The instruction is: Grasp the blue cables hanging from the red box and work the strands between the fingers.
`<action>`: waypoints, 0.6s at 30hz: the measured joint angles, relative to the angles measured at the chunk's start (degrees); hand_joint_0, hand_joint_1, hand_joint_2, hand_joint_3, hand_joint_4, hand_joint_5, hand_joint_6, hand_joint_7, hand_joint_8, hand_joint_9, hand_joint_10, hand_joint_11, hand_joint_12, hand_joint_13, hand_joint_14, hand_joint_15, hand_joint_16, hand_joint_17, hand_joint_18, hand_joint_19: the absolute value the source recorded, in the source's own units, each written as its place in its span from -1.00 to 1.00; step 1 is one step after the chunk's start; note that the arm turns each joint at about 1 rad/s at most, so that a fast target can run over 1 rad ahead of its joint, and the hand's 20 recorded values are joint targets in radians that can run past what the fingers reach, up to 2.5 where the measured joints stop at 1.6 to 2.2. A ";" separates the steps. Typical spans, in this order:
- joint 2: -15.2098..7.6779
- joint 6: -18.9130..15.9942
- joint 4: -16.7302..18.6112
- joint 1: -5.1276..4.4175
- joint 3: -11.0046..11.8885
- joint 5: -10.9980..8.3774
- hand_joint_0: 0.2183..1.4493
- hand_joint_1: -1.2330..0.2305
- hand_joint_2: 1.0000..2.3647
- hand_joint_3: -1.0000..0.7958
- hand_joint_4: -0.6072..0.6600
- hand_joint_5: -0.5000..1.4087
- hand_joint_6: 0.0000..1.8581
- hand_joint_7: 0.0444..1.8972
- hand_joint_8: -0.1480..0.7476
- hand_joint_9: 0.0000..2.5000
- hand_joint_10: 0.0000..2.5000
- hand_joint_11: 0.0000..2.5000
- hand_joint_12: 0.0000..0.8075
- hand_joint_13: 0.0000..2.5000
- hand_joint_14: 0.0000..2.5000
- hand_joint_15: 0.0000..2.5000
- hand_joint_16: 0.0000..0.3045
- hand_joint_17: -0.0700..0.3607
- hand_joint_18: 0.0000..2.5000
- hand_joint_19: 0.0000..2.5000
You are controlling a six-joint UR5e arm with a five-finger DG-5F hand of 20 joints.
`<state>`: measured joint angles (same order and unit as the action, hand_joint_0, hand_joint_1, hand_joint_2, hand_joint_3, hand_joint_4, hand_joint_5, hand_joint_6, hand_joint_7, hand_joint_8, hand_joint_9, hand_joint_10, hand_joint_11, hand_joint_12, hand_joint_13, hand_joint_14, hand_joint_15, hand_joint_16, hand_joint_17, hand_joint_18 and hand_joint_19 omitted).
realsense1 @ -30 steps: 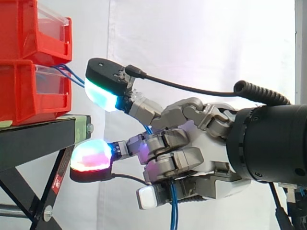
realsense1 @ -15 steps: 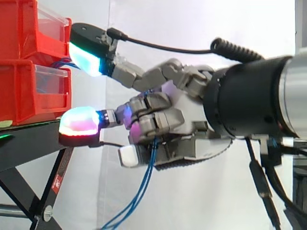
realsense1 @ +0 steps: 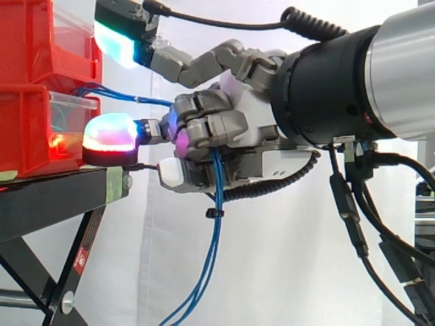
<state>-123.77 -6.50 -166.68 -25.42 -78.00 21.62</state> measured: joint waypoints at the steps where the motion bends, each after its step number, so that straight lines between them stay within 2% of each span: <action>1: 0.01 -0.03 -0.01 0.07 0.01 -0.01 -0.09 -0.17 -1.00 -0.94 0.34 -0.21 -1.00 0.36 0.50 0.56 1.00 1.00 0.54 0.59 1.00 0.29 0.62 0.18 1.00 -0.53; 13: 0.01 -0.78 -0.05 0.30 0.15 -0.12 -0.03 -0.19 -0.99 -0.85 0.33 -0.20 -0.96 0.42 0.50 0.56 1.00 1.00 0.54 0.59 1.00 0.29 0.62 0.18 1.00 -0.53; 18: 0.02 -1.31 -0.71 0.33 1.30 -0.16 -0.03 -0.19 -0.99 -0.85 0.32 -0.20 -0.94 0.41 0.50 0.56 1.00 1.00 0.54 0.59 1.00 0.29 0.62 0.18 1.00 -0.53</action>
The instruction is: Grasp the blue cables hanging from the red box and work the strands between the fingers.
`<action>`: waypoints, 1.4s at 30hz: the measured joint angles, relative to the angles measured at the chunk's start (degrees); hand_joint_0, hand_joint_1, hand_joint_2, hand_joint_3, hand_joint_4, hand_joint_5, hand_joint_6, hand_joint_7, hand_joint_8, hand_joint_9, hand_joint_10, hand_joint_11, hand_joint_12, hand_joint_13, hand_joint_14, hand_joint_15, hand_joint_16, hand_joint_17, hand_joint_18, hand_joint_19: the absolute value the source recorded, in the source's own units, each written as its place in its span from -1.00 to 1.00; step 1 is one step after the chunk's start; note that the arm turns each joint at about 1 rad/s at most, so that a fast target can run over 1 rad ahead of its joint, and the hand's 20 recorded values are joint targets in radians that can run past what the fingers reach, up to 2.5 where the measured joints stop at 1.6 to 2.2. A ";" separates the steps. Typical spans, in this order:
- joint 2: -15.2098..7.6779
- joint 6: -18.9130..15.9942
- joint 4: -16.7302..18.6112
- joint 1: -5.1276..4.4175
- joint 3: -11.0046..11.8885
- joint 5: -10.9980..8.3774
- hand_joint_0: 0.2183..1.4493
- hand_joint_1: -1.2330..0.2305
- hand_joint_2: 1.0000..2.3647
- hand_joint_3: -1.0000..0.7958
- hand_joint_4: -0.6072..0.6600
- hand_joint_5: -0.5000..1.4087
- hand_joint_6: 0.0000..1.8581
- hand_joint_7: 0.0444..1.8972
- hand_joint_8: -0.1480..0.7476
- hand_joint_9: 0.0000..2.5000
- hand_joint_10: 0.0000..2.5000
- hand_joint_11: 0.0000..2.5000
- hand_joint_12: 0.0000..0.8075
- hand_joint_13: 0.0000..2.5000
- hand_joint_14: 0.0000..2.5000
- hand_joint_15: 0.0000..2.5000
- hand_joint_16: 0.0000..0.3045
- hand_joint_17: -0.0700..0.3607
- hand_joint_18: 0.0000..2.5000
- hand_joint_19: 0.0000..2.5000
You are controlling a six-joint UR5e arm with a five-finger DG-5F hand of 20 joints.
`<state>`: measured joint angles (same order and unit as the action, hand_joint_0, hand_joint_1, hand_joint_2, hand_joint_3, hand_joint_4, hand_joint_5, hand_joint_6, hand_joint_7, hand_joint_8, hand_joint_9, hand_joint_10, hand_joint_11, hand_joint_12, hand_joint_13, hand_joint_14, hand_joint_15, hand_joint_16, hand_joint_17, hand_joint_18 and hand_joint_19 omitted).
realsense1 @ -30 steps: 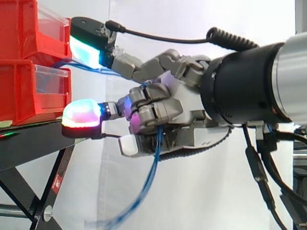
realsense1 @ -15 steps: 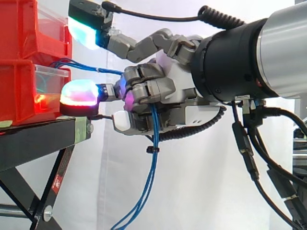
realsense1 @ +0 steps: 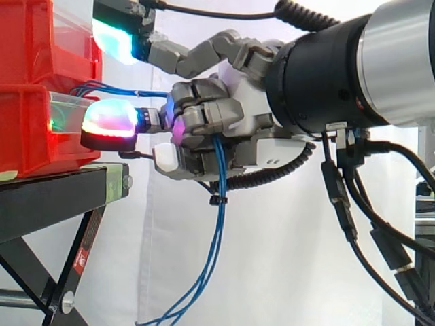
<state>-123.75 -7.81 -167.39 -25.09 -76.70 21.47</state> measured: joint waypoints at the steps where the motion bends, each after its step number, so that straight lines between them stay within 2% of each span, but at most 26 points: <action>1: 0.00 -0.07 -0.47 0.02 0.30 0.00 -0.02 -0.19 -0.99 -0.85 0.32 -0.21 -0.94 0.40 0.50 0.56 1.00 1.00 0.54 0.59 1.00 0.29 0.62 0.18 1.00 -0.53; 9: 0.00 -1.30 -5.10 0.19 2.45 0.06 0.00 -0.19 -0.99 -0.76 0.31 -0.21 -0.91 0.41 0.50 0.56 1.00 1.00 0.54 0.59 1.00 0.29 0.62 0.18 1.00 -0.53; 14: 0.00 -2.44 -7.37 0.19 2.85 0.01 0.02 -0.20 -0.98 -0.72 0.30 -0.22 -0.87 0.41 0.50 0.56 1.00 1.00 0.54 0.59 1.00 0.29 0.62 0.18 1.00 -0.53; 20: 0.05 -6.09 -10.85 -0.13 2.93 0.12 0.04 -0.21 -0.98 -0.70 0.30 -0.24 -0.81 0.41 0.50 0.56 1.00 1.00 0.54 0.59 1.00 0.29 0.62 0.18 1.00 -0.53; 30: 0.04 -11.31 -15.56 -0.51 2.96 0.15 0.08 -0.21 -0.98 -0.65 0.30 -0.28 -0.57 0.34 0.50 0.56 1.00 1.00 0.54 0.59 1.00 0.29 0.62 0.18 1.00 -0.53; 37: 0.02 -13.24 -17.47 -0.56 2.96 0.16 0.07 -0.21 -0.98 -0.69 0.31 -0.29 -0.56 0.33 0.50 0.56 1.00 1.00 0.54 0.59 1.00 0.29 0.62 0.18 1.00 -0.53; 42: 0.01 -13.17 -17.73 -0.17 2.96 0.15 0.05 -0.21 -0.98 -0.71 0.31 -0.29 -0.56 0.34 0.50 0.56 1.00 1.00 0.54 0.59 1.00 0.29 0.62 0.18 1.00 -0.53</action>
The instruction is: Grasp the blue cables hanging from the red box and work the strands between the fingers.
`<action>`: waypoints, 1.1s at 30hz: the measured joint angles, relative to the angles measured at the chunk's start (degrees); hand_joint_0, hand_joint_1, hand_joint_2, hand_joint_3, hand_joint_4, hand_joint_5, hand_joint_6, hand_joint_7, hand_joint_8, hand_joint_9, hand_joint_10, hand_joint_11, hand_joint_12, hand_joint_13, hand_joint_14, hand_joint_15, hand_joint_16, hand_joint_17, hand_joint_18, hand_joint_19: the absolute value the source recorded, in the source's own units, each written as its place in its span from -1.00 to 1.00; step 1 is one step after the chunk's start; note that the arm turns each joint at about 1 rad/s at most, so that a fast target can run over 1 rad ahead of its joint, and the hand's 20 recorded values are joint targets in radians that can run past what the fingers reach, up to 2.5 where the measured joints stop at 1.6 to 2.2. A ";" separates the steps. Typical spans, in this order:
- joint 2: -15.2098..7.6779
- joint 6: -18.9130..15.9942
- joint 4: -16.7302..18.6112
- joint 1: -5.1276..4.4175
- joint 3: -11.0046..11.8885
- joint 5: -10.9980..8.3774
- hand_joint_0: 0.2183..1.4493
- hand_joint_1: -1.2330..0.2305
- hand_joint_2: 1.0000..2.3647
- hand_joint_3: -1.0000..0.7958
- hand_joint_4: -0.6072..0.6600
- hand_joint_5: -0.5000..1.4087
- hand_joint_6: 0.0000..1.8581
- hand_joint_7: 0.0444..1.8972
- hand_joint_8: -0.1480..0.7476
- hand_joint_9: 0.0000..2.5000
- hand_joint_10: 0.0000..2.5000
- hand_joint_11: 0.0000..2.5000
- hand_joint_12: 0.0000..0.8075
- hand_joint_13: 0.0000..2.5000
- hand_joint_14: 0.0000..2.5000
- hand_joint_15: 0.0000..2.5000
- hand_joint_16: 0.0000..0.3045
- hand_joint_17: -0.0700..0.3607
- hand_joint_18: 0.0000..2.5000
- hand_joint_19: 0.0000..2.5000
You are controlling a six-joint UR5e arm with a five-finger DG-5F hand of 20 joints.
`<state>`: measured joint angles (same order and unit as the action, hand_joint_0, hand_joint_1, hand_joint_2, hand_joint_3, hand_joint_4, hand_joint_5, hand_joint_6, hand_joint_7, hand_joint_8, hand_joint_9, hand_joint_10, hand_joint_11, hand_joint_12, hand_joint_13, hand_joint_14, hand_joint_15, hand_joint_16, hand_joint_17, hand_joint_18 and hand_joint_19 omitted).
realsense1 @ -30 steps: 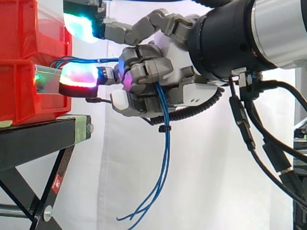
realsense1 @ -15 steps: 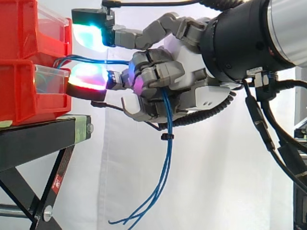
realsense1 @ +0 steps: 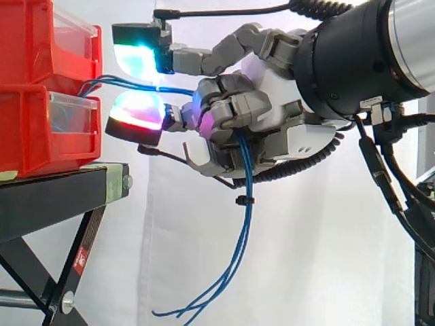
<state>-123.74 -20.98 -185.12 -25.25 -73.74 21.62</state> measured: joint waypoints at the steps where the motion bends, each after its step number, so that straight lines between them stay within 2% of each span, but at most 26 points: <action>1: 0.00 0.10 -0.02 0.08 -0.01 0.00 0.05 -0.21 -0.98 -0.71 0.31 -0.29 -0.56 0.33 0.50 0.56 1.00 1.00 0.54 0.59 1.00 0.29 0.62 0.18 1.00 -0.53; 10: -0.06 1.31 0.04 1.16 -0.01 -0.14 0.05 -0.21 -0.98 -0.69 0.30 -0.29 -0.54 0.33 0.50 0.56 1.00 1.00 0.54 0.59 1.00 0.29 0.62 0.18 1.00 -0.53; 15: -0.04 1.63 0.02 1.67 -0.02 -1.33 0.08 -0.20 -0.98 -0.64 0.30 -0.30 -0.47 0.32 0.50 0.56 1.00 1.00 0.54 0.59 1.00 0.29 0.62 0.18 1.00 -0.53; 26: -0.01 1.50 0.12 1.47 0.20 -1.92 0.09 -0.20 -0.97 -0.47 0.28 -0.33 -0.38 0.30 0.50 0.56 1.00 1.00 0.54 0.59 1.00 0.29 0.62 0.18 1.00 -0.53; 29: -0.01 1.54 -0.06 1.39 0.96 -1.93 0.10 -0.21 -0.97 -0.41 0.27 -0.35 -0.33 0.29 0.50 0.56 1.00 1.00 0.54 0.59 1.00 0.29 0.62 0.18 1.00 -0.53; 33: 0.00 1.54 -1.74 1.26 2.39 -1.94 0.08 -0.21 -0.96 -0.23 0.25 -0.37 -0.28 0.28 0.50 0.56 1.00 1.00 0.54 0.59 1.00 0.29 0.62 0.18 1.00 -0.53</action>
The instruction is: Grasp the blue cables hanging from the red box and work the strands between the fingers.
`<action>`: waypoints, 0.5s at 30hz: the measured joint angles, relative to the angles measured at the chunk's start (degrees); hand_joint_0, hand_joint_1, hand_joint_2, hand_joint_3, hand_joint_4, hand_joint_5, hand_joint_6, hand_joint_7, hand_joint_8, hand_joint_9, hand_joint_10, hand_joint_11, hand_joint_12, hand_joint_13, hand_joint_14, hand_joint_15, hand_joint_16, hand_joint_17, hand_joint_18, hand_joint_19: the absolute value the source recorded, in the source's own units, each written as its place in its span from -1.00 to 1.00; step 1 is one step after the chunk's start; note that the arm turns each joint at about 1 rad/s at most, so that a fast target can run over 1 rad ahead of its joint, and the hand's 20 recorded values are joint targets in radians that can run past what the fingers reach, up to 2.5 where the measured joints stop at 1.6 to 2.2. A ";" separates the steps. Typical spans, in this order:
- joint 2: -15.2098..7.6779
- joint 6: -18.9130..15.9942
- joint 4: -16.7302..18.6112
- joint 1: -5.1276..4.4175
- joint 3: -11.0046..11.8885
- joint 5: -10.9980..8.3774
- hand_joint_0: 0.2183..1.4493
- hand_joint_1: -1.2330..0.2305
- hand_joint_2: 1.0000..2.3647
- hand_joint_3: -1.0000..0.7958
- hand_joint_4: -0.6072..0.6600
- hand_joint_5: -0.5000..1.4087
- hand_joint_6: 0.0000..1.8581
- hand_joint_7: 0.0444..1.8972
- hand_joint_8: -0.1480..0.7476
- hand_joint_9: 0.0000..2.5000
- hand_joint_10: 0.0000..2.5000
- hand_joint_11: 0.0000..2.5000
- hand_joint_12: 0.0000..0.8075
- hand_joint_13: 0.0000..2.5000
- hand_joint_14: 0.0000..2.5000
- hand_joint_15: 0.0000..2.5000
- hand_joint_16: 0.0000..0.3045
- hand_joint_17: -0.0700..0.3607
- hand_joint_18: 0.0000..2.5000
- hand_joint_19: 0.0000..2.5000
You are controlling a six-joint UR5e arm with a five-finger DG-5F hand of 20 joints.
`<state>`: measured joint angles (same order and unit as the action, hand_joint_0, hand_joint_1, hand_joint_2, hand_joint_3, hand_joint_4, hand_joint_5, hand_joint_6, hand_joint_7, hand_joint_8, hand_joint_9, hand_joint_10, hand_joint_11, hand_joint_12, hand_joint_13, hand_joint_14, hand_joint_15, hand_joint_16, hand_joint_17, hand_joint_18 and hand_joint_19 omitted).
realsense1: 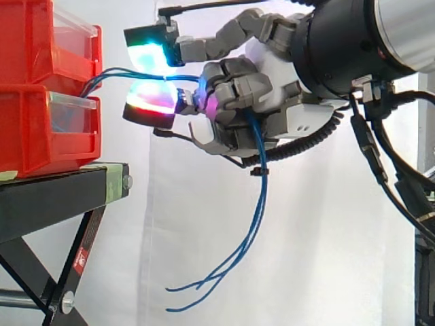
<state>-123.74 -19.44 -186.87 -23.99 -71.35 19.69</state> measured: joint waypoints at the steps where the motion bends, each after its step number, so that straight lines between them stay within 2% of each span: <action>1: 0.00 -0.02 -0.28 -0.02 0.14 0.00 0.08 -0.21 -0.96 -0.18 0.25 -0.37 -0.25 0.27 0.50 0.56 1.00 1.00 0.54 0.59 1.00 0.29 0.62 0.18 1.00 -0.53; 4: 0.00 -0.05 -0.79 -0.06 0.35 0.00 0.08 -0.21 -0.96 0.03 0.28 -0.39 -0.14 0.19 0.50 0.56 1.00 1.00 0.54 0.59 1.00 0.29 0.62 0.18 1.00 -0.53; 8: -0.01 -0.11 -1.02 -0.06 0.47 0.02 0.07 -0.19 -0.96 0.12 0.28 -0.39 -0.09 0.15 0.50 0.56 1.00 1.00 0.54 0.59 1.00 0.29 0.62 0.18 1.00 -0.53; 15: 0.00 -0.15 -1.12 -0.08 0.64 0.01 0.18 -0.05 -0.99 0.17 0.23 -0.19 -0.43 0.28 0.50 0.56 1.00 1.00 0.54 0.59 1.00 0.29 0.62 0.18 1.00 -0.53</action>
<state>-123.75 -19.59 -187.99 -24.08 -70.71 19.69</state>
